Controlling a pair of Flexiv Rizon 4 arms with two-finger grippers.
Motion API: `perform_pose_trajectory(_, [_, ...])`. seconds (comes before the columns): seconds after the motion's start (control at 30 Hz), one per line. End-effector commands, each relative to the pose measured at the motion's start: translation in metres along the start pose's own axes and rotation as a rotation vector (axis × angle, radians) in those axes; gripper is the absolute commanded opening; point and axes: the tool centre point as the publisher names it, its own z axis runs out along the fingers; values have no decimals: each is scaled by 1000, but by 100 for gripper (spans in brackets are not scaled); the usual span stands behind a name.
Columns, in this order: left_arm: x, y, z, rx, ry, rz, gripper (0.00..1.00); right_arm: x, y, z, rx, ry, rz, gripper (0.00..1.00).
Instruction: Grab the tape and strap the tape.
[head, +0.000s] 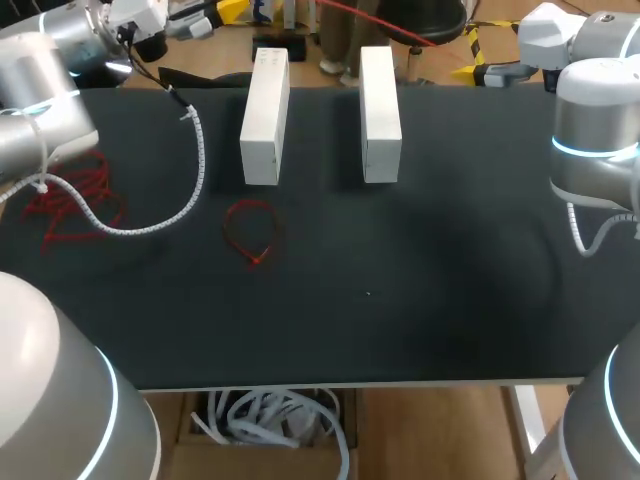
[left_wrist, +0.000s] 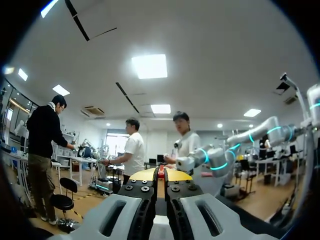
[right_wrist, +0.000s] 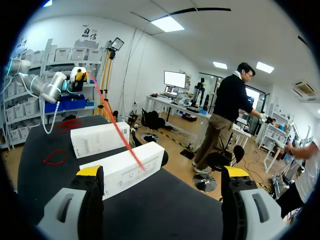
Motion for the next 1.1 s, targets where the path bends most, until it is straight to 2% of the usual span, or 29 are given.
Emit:
perform_pose_trajectory(0.03, [5, -1, 0, -2, -94, 2, 0, 0, 0, -1, -1, 0, 0, 100])
perform_pose_trajectory(0.4, [4, -1, 3, -13, -88, 3, 0, 0, 0, -1, -1, 0, 0, 100])
perform_pose_trajectory(0.53, [3, -4, 25, 17, 42, 34, 0, 0, 0, -1, -1, 0, 0, 100])
perform_pose_trajectory(0.63, [-1, -3, 41, 17, 96, 33, 0, 0, 0, -1, -1, 0, 0, 100])
perform_pose_trajectory(0.93, [-6, -4, 65, 36, 205, 35, 0, 0, 0, -1, -1, 0, 0, 100])
perform_pose_trajectory(1.1, [-6, -7, 76, 49, 232, 48, 0, 0, 0, -1, -1, 0, 0, 100])
